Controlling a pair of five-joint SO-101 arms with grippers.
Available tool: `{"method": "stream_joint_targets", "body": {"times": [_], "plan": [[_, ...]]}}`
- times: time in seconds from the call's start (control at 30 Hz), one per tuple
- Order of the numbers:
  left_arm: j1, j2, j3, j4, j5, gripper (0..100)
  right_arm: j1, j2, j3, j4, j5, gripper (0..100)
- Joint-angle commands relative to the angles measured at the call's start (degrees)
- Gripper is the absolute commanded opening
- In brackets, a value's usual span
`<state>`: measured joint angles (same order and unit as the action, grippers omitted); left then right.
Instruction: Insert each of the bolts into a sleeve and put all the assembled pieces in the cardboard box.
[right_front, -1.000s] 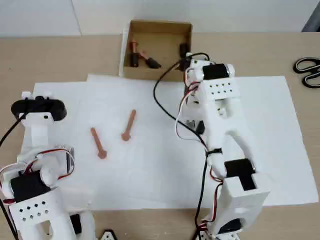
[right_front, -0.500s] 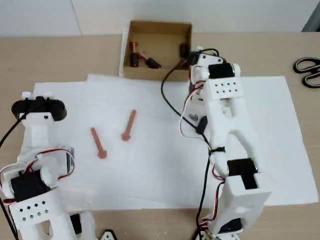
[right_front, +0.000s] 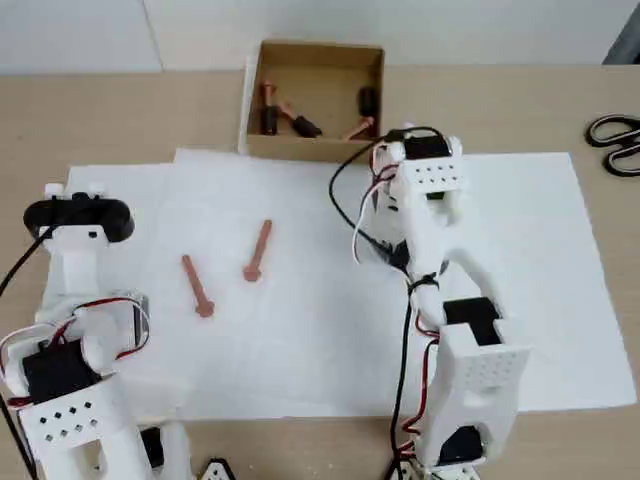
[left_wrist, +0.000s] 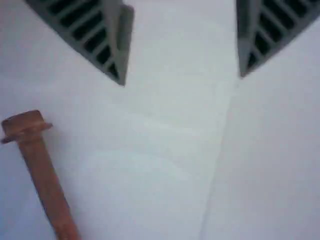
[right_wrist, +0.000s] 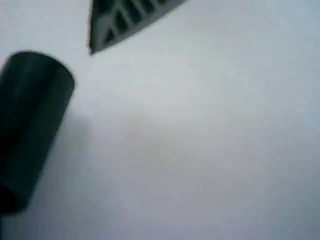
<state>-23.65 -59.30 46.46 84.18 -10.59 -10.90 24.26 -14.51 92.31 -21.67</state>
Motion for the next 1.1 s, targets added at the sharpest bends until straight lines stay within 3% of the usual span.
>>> {"method": "stream_joint_targets", "body": {"times": [0.0, 0.77, 1.07], "plan": [[-0.09, -0.79, -0.22, -1.49, 0.09, 14, 0.13, -0.48, -2.81, -1.19, -0.44, 27.8], [-0.09, -0.79, -0.13, -1.58, 0.09, 14, 0.22, 4.97, -2.81, -4.62, -0.44, 27.6], [-0.09, -0.79, -0.13, -1.58, 0.09, 14, 0.40, 4.97, -2.81, -6.46, -0.09, 16.0]]}}
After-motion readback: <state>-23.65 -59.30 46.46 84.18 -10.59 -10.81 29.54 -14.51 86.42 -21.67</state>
